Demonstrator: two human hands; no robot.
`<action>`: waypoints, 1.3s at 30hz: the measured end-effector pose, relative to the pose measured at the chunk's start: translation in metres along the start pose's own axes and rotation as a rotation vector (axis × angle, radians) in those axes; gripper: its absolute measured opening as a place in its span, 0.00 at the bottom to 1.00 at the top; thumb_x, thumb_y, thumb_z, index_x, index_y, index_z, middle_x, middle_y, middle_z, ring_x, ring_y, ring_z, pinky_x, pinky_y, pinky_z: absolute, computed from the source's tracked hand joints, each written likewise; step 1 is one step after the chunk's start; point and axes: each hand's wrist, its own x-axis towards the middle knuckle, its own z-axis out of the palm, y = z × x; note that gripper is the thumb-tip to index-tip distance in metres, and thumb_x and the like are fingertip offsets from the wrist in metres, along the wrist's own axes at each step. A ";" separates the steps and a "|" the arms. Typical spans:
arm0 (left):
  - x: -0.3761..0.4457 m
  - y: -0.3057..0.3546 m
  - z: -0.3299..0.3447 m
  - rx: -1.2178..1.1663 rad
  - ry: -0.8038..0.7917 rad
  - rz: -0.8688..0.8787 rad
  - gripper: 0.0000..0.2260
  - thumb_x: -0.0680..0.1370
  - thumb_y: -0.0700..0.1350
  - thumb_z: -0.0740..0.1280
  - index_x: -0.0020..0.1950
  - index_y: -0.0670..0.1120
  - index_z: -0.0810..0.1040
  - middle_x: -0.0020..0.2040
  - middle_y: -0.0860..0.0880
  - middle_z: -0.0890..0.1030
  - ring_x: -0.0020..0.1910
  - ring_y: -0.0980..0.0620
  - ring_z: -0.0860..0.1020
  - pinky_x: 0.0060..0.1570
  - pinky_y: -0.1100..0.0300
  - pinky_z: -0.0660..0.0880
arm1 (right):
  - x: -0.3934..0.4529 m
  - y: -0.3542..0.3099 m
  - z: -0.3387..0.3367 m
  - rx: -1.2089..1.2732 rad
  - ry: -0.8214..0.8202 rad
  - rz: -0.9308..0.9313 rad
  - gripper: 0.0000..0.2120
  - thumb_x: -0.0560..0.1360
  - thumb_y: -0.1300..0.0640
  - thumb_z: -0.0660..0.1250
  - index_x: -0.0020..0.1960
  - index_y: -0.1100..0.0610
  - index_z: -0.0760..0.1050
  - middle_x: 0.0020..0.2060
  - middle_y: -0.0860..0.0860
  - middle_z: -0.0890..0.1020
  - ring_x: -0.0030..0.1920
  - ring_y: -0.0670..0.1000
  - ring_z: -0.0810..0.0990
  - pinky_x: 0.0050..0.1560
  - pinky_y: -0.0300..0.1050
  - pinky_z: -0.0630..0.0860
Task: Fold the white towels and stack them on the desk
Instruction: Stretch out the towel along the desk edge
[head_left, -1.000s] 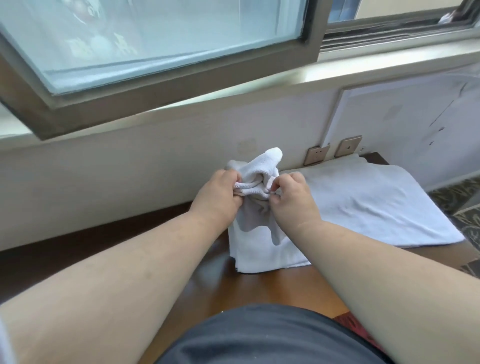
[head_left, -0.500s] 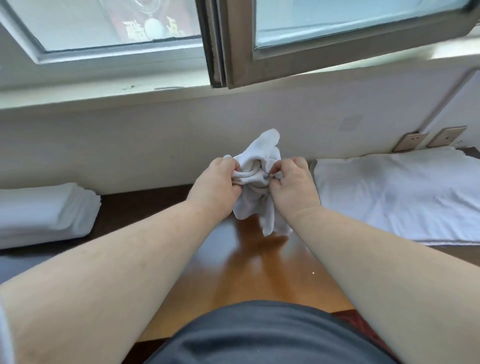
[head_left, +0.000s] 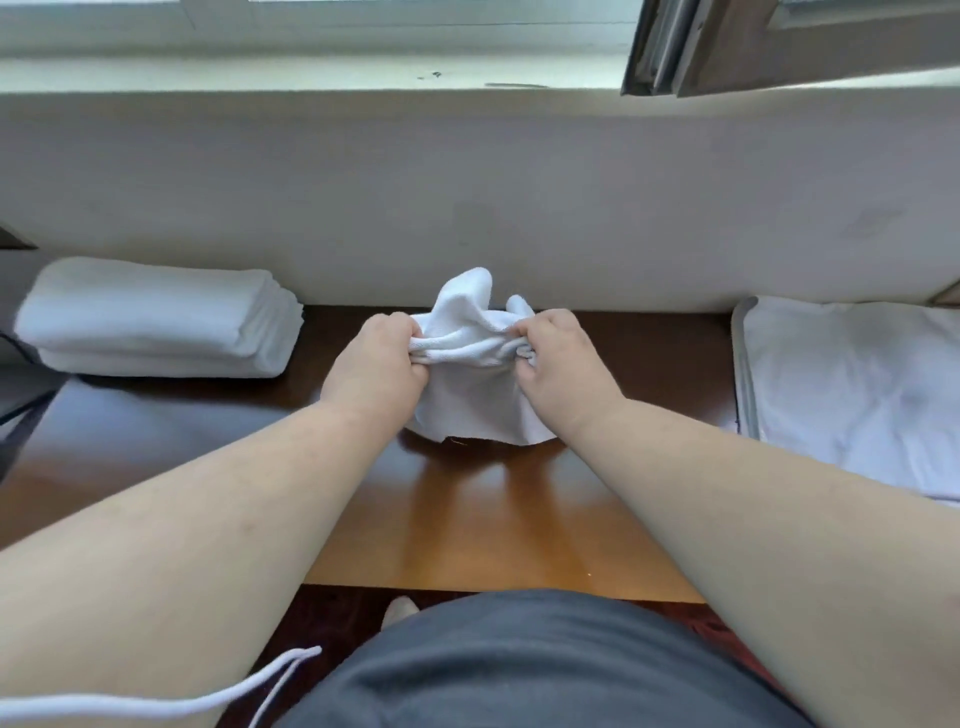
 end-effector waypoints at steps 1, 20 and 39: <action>0.004 -0.016 -0.004 0.019 -0.011 -0.011 0.05 0.73 0.45 0.62 0.46 0.54 0.70 0.46 0.51 0.72 0.39 0.48 0.75 0.36 0.53 0.73 | 0.003 -0.004 0.012 -0.045 -0.041 -0.008 0.20 0.75 0.62 0.65 0.66 0.53 0.75 0.62 0.50 0.71 0.60 0.50 0.73 0.61 0.40 0.69; 0.034 -0.136 0.005 0.617 -0.713 0.141 0.24 0.79 0.56 0.61 0.74 0.55 0.62 0.68 0.48 0.67 0.61 0.43 0.73 0.57 0.48 0.74 | -0.025 0.028 0.114 -0.245 -0.270 0.877 0.37 0.74 0.44 0.67 0.77 0.50 0.55 0.73 0.54 0.63 0.72 0.60 0.63 0.67 0.54 0.68; 0.025 -0.012 0.102 0.602 -0.774 0.405 0.21 0.82 0.49 0.58 0.75 0.56 0.61 0.67 0.49 0.70 0.58 0.45 0.73 0.47 0.55 0.67 | -0.040 0.073 0.106 0.131 -0.190 0.970 0.23 0.77 0.48 0.66 0.69 0.55 0.68 0.63 0.56 0.76 0.61 0.60 0.76 0.61 0.52 0.74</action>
